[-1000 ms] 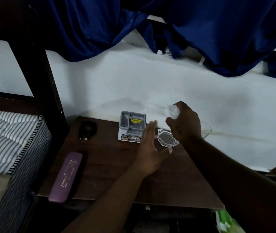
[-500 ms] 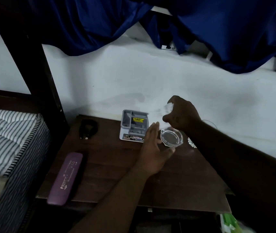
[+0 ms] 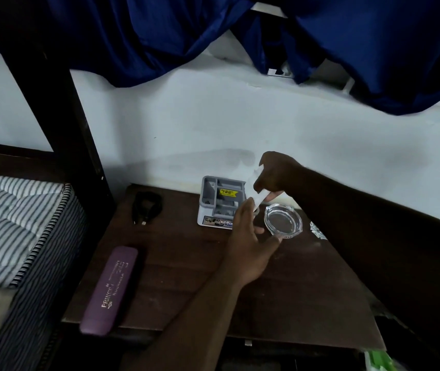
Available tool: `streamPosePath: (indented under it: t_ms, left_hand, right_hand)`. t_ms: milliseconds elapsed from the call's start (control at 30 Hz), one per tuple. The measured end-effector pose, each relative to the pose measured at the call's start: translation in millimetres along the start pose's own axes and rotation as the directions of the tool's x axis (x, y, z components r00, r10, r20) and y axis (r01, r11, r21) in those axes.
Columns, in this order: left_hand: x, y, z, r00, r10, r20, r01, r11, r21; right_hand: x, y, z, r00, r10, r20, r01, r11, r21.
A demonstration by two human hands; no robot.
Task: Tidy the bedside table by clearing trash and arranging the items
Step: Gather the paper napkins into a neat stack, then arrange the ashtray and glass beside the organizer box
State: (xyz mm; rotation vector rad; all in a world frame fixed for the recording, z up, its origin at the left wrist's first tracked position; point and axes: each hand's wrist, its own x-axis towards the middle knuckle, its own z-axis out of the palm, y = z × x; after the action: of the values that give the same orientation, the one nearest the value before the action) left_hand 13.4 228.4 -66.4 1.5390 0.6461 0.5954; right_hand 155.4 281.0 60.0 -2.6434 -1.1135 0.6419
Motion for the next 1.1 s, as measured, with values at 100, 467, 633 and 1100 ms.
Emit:
streamPosePath:
  t_ms: [100, 467, 633, 1100]
  left_hand:
    - [-0.3, -2.7, -0.7, 1.000, -0.002, -0.001, 0.002, 1.000, -0.031]
    - [1.6, -2.2, -2.7, 1.000, -0.008, -0.011, 0.008, 1.000, -0.019]
    - [-0.1, -0.1, -4.2, 1.000, 0.010, -0.028, -0.010, 1.000, 0.004]
    - [-26.9, 33.0, 6.7, 0.939, 0.237, -0.248, -0.239, 0.971, 0.020]
  right_hand:
    - [10.4, 4.1, 9.6, 1.000, -0.003, -0.011, 0.003, 1.000, 0.004]
    - [25.0, 7.7, 11.1, 1.000, 0.013, 0.018, -0.015, 0.989, 0.144]
    - [14.5, 8.3, 3.9, 1.000, -0.013, -0.016, 0.015, 0.992, 0.124]
    - [-45.2, 41.6, -54.8, 0.984, -0.017, -0.175, 0.044, 0.987, 0.153]
